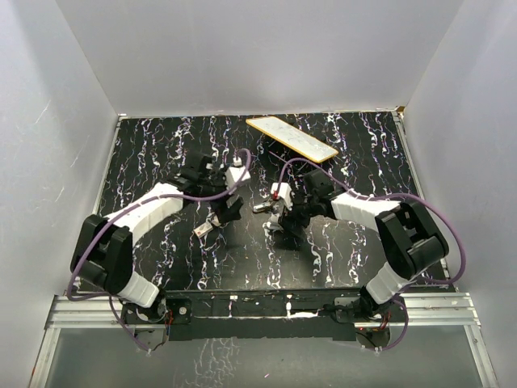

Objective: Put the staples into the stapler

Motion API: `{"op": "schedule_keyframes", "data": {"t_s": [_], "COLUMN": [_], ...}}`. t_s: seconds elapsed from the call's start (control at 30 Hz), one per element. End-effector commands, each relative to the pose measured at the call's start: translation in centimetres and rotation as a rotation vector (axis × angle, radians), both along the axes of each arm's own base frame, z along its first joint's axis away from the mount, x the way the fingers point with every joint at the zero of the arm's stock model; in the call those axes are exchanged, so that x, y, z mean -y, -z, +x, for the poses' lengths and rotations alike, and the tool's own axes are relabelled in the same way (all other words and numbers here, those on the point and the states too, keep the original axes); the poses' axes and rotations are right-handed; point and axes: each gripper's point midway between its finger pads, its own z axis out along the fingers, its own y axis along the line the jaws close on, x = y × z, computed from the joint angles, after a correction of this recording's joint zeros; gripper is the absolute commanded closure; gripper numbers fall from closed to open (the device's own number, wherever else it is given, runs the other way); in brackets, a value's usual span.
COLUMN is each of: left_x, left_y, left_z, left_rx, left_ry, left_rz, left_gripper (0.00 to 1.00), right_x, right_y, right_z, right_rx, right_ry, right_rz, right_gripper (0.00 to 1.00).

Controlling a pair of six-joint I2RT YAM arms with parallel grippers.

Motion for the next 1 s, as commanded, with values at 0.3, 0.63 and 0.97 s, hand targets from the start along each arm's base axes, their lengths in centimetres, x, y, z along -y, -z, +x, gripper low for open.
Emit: {"op": "schedule_keyframes", "data": {"t_s": [0.3,0.63,0.97], "left_x": [-4.2,-3.3,2.2], "left_y": [-6.4,-6.9,-8.4], "left_z": [2.1,4.3,4.6], "left_rx": [-0.100,-0.373,-0.723], "left_ry": [-0.228,-0.322,-0.347], "left_rz": [-0.129,-0.277,-0.503], "left_gripper": [0.03,0.03,0.07], "right_x": [-1.7,-1.8,-3.6], "right_y": [1.2,-0.1,-10.1], "right_z": [1.4,0.7,2.3], "right_rx": [0.079,0.093,0.188], "right_ry": [-0.090,-0.110,-0.019], "right_rz": [-0.031,-0.012,0.153], "right_gripper": [0.37,0.76,0.92]}}
